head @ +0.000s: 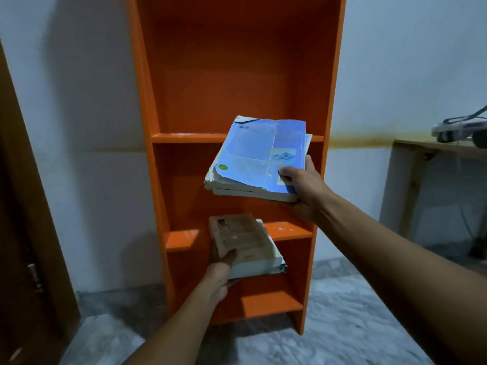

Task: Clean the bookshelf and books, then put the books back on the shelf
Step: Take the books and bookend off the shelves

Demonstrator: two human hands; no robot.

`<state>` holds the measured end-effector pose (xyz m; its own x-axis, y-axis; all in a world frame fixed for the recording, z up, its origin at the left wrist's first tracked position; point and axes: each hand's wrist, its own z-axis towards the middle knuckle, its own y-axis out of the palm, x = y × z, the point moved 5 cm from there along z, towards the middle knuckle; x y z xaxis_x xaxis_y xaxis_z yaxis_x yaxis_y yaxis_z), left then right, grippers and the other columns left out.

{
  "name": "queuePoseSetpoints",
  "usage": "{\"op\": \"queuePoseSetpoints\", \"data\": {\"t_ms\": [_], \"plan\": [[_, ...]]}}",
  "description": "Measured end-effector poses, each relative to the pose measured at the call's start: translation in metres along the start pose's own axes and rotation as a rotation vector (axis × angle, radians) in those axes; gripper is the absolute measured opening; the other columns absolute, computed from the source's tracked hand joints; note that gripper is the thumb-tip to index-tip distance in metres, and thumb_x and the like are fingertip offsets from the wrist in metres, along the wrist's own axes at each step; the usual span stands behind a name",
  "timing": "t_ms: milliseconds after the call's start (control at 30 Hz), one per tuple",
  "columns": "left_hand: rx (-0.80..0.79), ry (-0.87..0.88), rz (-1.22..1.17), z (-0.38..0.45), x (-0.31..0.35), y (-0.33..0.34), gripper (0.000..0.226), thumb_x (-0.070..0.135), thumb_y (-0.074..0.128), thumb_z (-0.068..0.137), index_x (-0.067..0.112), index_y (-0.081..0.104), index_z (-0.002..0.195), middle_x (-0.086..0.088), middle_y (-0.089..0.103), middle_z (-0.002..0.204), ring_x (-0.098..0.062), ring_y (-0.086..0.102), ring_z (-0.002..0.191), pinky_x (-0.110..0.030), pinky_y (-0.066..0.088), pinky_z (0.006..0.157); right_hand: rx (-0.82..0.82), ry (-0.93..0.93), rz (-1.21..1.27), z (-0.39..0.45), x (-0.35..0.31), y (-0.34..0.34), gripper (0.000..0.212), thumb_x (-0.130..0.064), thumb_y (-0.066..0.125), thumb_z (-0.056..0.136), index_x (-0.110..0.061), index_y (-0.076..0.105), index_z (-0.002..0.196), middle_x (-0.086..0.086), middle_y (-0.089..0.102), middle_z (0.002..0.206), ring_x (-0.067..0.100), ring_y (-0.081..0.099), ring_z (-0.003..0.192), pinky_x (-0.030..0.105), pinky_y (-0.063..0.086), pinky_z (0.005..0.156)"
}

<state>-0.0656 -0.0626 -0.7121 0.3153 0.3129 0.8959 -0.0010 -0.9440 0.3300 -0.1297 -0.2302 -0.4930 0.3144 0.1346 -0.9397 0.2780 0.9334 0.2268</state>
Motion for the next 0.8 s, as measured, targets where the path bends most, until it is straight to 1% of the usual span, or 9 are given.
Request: {"op": "queuePoseSetpoints", "data": {"t_ms": [100, 167, 233, 333, 433, 533, 600, 700, 800], "plan": [[-0.018, -0.010, -0.050, -0.027, -0.010, -0.013, 0.036, 0.020, 0.071, 0.090, 0.015, 0.054, 0.121, -0.011, 0.060, 0.108, -0.024, 0.057, 0.090, -0.042, 0.056, 0.078, 0.002, -0.007, -0.016, -0.043, 0.002, -0.023, 0.036, 0.003, 0.052, 0.095, -0.013, 0.045, 0.126, 0.004, 0.062, 0.083, 0.013, 0.063, 0.055, 0.027, 0.052, 0.051], [-0.038, 0.027, -0.032, -0.042, -0.015, -0.023, 0.033, 0.018, 0.069, 0.090, 0.021, 0.054, 0.119, -0.012, 0.060, 0.119, -0.023, 0.057, 0.093, -0.045, 0.054, 0.079, -0.002, 0.009, -0.024, -0.066, 0.011, -0.039, 0.037, 0.004, 0.051, 0.095, -0.014, 0.048, 0.128, 0.005, 0.065, 0.088, 0.021, 0.062, 0.069, 0.029, 0.052, 0.056], [-0.114, 0.105, -0.003, -0.051, -0.020, -0.031, 0.051, 0.017, 0.067, 0.091, 0.038, 0.048, 0.134, -0.006, 0.063, 0.122, -0.023, 0.061, 0.100, -0.044, 0.055, 0.073, -0.017, 0.042, -0.003, -0.082, 0.027, -0.054, 0.039, 0.003, 0.051, 0.096, -0.021, 0.050, 0.127, 0.007, 0.067, 0.098, 0.028, 0.060, 0.086, 0.037, 0.053, 0.067], [-0.194, 0.192, 0.032, -0.066, -0.039, -0.038, 0.066, 0.014, 0.068, 0.090, 0.054, 0.041, 0.136, 0.005, 0.066, 0.121, -0.021, 0.064, 0.109, -0.040, 0.058, 0.077, -0.032, 0.110, 0.046, -0.098, 0.060, -0.071, 0.042, 0.002, 0.050, 0.097, -0.024, 0.050, 0.129, 0.006, 0.070, 0.106, 0.030, 0.067, 0.089, 0.039, 0.058, 0.070], [-0.120, 0.201, 0.064, -0.075, -0.076, -0.050, 0.073, 0.008, 0.066, 0.092, 0.047, 0.036, 0.146, 0.005, 0.066, 0.128, -0.019, 0.065, 0.111, -0.038, 0.056, 0.090, -0.006, 0.197, 0.105, -0.109, 0.099, -0.089, 0.046, 0.003, 0.050, 0.097, -0.023, 0.049, 0.134, 0.006, 0.071, 0.110, 0.027, 0.071, 0.087, 0.035, 0.059, 0.060], [-0.064, 0.132, 0.114, -0.082, -0.132, -0.066, 0.070, 0.002, 0.064, 0.092, 0.046, 0.040, 0.140, 0.003, 0.067, 0.122, -0.015, 0.067, 0.101, -0.026, 0.057, 0.073, 0.010, 0.289, 0.147, -0.121, 0.144, -0.107, 0.048, 0.003, 0.050, 0.096, -0.022, 0.049, 0.136, 0.011, 0.068, 0.122, 0.030, 0.070, 0.093, 0.040, 0.060, 0.064], [-0.057, 0.054, 0.131, -0.084, -0.174, -0.077, 0.058, 0.003, 0.063, 0.093, 0.037, 0.049, 0.138, 0.000, 0.069, 0.120, -0.020, 0.067, 0.104, -0.030, 0.057, 0.074, 0.024, 0.348, 0.157, -0.130, 0.174, -0.120, 0.048, 0.003, 0.050, 0.095, -0.022, 0.049, 0.136, 0.012, 0.066, 0.127, 0.032, 0.070, 0.098, 0.049, 0.058, 0.072], [-0.046, -0.078, 0.132, -0.088, -0.237, -0.087, 0.046, 0.007, 0.063, 0.095, 0.030, 0.054, 0.133, -0.006, 0.070, 0.121, -0.028, 0.067, 0.108, -0.040, 0.056, 0.086, 0.067, 0.458, 0.170, -0.150, 0.220, -0.137, 0.047, 0.000, 0.053, 0.096, -0.023, 0.048, 0.137, 0.011, 0.065, 0.129, 0.037, 0.069, 0.105, 0.055, 0.059, 0.066], [-0.034, -0.176, 0.124, -0.096, -0.297, -0.092, 0.046, 0.007, 0.060, 0.097, 0.034, 0.050, 0.131, -0.007, 0.068, 0.124, -0.026, 0.068, 0.103, -0.038, 0.059, 0.077, 0.128, 0.557, 0.148, -0.175, 0.267, -0.155, 0.047, -0.002, 0.055, 0.097, -0.023, 0.047, 0.138, 0.010, 0.066, 0.128, 0.034, 0.069, 0.104, 0.057, 0.060, 0.067]]}}
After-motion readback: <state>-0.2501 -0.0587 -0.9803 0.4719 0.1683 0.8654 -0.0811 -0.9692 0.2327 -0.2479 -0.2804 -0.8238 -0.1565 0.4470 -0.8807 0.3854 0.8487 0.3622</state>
